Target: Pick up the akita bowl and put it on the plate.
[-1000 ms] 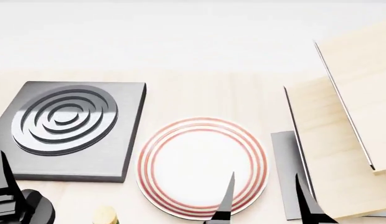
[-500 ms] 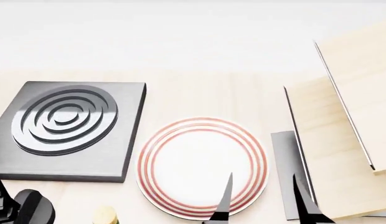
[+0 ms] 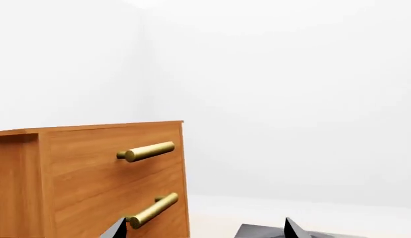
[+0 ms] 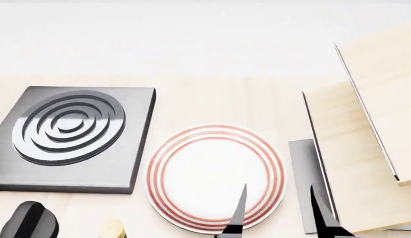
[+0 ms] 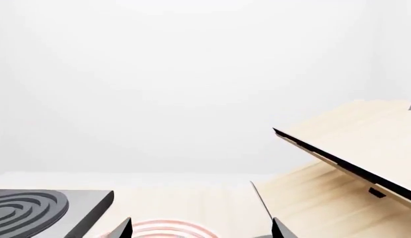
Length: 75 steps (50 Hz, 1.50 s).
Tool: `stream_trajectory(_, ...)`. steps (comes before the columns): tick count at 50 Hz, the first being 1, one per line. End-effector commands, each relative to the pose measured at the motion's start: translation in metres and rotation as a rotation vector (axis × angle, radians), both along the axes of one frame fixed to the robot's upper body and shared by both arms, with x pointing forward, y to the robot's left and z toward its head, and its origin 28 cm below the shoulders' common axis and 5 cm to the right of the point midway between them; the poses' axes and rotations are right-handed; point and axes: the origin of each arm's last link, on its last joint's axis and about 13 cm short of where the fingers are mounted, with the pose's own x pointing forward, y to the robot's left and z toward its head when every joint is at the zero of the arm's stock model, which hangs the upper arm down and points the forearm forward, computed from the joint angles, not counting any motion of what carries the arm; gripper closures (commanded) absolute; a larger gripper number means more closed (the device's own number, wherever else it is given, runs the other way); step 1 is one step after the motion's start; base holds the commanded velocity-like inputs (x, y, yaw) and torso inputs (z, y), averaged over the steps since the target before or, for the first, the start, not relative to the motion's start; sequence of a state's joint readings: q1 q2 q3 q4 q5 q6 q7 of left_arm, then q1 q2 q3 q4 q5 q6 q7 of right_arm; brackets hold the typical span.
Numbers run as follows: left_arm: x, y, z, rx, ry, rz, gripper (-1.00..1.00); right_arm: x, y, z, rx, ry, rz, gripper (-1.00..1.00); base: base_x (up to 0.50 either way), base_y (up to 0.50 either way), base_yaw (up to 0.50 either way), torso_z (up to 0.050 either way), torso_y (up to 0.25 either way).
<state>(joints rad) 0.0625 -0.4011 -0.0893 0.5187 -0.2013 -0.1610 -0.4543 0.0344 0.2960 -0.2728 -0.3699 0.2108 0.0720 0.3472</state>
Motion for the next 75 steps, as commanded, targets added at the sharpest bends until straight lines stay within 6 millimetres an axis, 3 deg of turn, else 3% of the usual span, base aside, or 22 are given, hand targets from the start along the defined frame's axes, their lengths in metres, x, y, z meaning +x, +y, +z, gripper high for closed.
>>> stream_trajectory(1,-0.005,0.009,0.001,0.017,0.007,0.063,-1.0,0.001,0.001,-0.002,-0.003,0.004,0.0,-1.0,0.0,0.0,0.0,0.0,0.0)
stream_trajectory(32,-0.015,0.025,0.001,0.093,0.039,0.19,-1.0,0.006,0.002,-0.009,-0.006,0.029,-0.005,-1.0,0.0,0.0,0.0,0.0,0.0)
stream_trajectory(75,-0.022,0.029,-0.002,0.01,0.116,0.115,-1.0,0.012,0.002,-0.016,-0.013,0.059,-0.008,-1.0,0.0,0.0,0.0,0.0,0.0)
